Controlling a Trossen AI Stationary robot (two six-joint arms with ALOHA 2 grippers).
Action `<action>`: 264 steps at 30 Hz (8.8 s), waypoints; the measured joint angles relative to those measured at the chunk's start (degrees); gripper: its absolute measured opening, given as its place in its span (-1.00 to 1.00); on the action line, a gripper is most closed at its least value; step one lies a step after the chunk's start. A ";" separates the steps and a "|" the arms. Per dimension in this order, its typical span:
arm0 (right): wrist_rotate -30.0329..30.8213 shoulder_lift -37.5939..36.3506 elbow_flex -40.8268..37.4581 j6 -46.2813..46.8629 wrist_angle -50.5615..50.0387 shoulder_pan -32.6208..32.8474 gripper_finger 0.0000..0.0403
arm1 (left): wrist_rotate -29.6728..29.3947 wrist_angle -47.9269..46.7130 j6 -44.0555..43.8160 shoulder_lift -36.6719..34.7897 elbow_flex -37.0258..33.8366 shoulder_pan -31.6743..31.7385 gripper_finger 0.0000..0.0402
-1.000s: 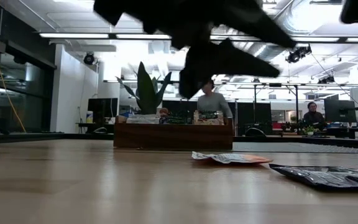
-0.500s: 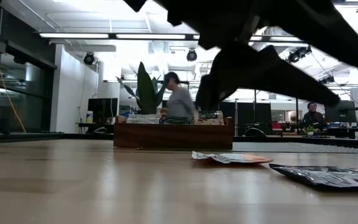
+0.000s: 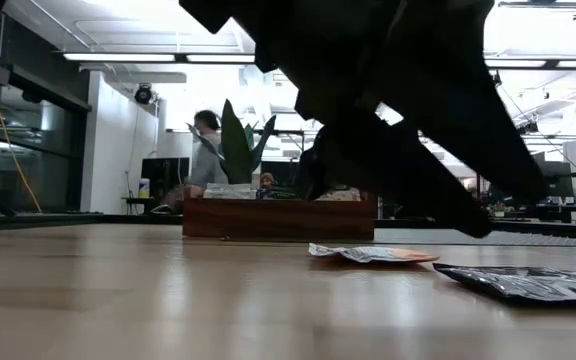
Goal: Pick & Place Tea
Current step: Put the blue tea bag into the middle section of the wooden organizer
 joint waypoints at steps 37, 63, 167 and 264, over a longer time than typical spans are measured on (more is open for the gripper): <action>-7.90 0.00 -0.15 -5.38 -10.94 -8.67 -0.26 | -6.16 1.98 3.06 7.28 0.22 -0.01 -0.33; -12.86 4.75 0.06 -21.96 -10.47 -11.41 -0.26 | -6.33 2.02 3.08 7.28 0.18 0.01 -0.32; -9.33 7.66 0.13 -1.86 -9.90 -7.09 0.01 | -6.16 5.14 0.01 7.50 0.03 0.21 -0.32; -3.11 1.40 23.23 -15.65 -60.72 -12.13 -1.00 | 5.41 -27.17 16.40 4.55 21.53 10.57 -0.32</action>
